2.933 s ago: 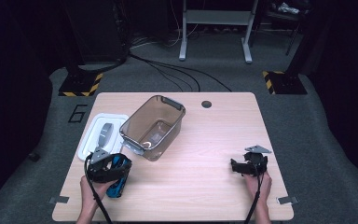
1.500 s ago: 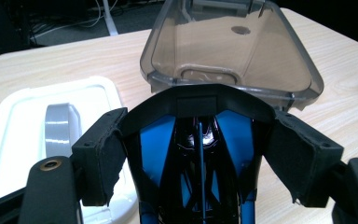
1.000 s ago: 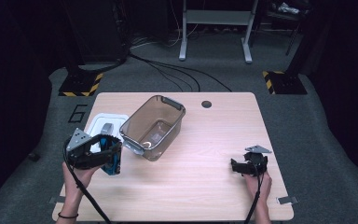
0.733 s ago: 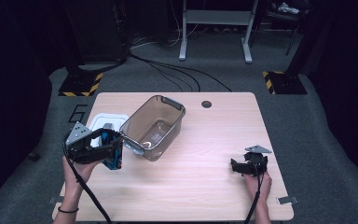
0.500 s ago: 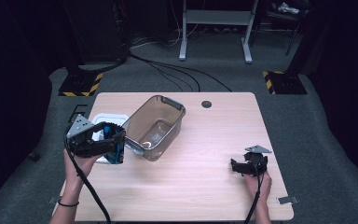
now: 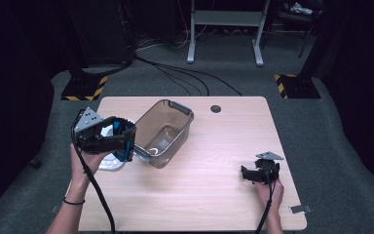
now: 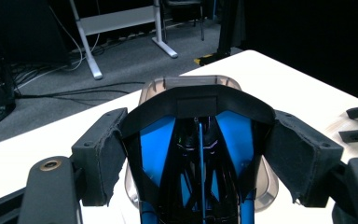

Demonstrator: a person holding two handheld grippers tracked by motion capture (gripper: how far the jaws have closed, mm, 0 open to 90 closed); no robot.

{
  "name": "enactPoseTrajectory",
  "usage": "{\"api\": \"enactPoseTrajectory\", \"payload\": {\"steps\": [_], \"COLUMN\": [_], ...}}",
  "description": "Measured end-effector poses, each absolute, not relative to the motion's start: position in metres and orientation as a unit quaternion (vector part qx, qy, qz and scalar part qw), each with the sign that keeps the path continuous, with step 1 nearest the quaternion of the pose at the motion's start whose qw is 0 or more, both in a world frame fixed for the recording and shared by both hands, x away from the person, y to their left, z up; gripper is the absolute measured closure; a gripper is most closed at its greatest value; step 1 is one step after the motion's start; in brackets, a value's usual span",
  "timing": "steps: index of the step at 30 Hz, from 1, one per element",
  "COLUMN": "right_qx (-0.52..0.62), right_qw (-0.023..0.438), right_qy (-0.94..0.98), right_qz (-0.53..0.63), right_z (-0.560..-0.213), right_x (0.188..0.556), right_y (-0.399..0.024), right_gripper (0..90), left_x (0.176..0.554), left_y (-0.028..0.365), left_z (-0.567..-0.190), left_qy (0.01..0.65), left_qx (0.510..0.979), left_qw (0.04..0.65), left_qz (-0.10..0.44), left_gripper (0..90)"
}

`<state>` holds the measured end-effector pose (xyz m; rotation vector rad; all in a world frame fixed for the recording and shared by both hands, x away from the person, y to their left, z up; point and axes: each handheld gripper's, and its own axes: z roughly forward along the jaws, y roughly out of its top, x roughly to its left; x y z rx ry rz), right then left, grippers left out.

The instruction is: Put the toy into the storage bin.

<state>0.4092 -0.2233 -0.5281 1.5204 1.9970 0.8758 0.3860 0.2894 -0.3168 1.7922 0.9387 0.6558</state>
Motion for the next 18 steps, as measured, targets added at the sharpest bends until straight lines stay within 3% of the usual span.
{"api": "enactPoseTrajectory", "payload": {"steps": [18], "right_qx": [0.555], "right_qw": [0.239], "right_qy": [0.729], "right_qz": [0.320], "right_z": [-0.528], "right_x": [0.409], "right_y": [-0.223], "right_gripper": [7.1], "left_x": [0.419], "left_y": [0.267], "left_z": [-0.292], "left_qy": [0.364], "left_qx": [0.736], "left_qw": [0.504], "left_qz": [0.270], "left_gripper": [25.2]}}
